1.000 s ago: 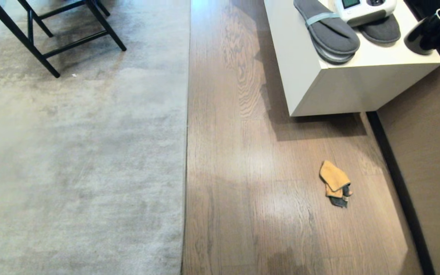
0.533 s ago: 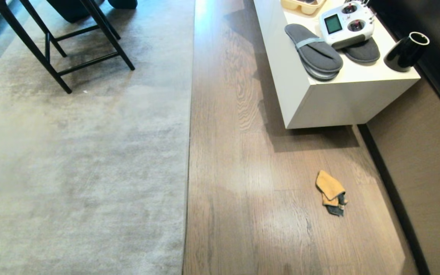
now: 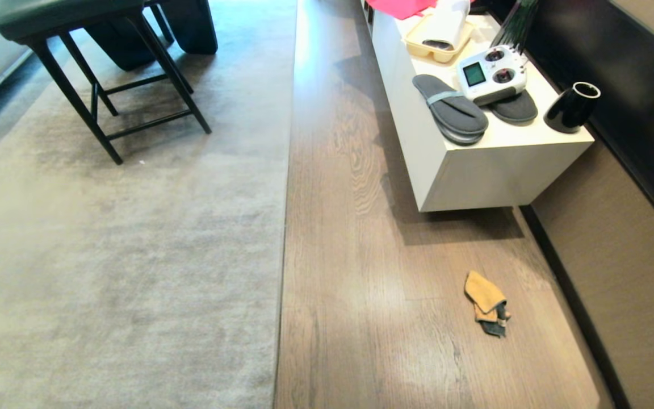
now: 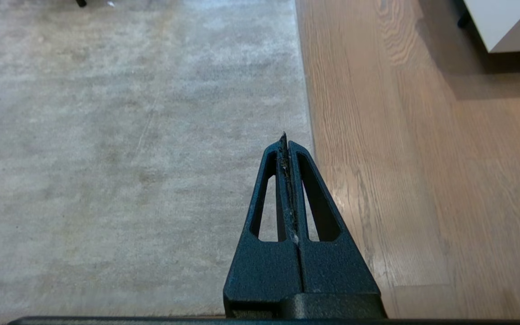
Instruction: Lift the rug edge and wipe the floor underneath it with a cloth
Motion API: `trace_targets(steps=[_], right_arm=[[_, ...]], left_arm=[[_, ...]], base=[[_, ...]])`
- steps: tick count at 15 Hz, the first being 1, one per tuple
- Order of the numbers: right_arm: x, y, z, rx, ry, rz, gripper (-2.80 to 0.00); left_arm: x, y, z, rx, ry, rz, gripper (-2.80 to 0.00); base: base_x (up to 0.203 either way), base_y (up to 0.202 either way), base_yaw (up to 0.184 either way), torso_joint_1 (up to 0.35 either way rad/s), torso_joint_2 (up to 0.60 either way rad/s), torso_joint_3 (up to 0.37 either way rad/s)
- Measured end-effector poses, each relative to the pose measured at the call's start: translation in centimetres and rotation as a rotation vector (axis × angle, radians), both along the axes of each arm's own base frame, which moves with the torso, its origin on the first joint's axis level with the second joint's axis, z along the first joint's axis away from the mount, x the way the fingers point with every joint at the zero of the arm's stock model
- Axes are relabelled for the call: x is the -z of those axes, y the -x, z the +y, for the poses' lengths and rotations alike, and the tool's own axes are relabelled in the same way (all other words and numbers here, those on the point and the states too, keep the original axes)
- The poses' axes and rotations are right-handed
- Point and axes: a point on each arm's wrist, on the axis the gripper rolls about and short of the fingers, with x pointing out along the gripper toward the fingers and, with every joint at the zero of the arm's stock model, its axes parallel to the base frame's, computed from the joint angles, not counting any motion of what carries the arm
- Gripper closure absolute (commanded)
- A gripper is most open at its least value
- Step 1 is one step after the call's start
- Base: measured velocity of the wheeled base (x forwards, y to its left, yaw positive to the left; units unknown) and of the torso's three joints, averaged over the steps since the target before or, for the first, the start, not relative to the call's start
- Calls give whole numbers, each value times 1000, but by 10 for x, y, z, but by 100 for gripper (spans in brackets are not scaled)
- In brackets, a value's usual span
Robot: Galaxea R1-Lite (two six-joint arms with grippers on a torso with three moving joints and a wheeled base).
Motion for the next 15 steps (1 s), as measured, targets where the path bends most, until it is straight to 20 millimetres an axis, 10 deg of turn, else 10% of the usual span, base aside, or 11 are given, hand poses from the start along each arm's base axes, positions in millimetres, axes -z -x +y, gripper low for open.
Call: trace_targets(steps=[15], right_arm=[[0,0,0,0,0,0,0]], left_arm=[[0,0,0,0,2,0,0]], base=[[0,0,0,2,1,203]])
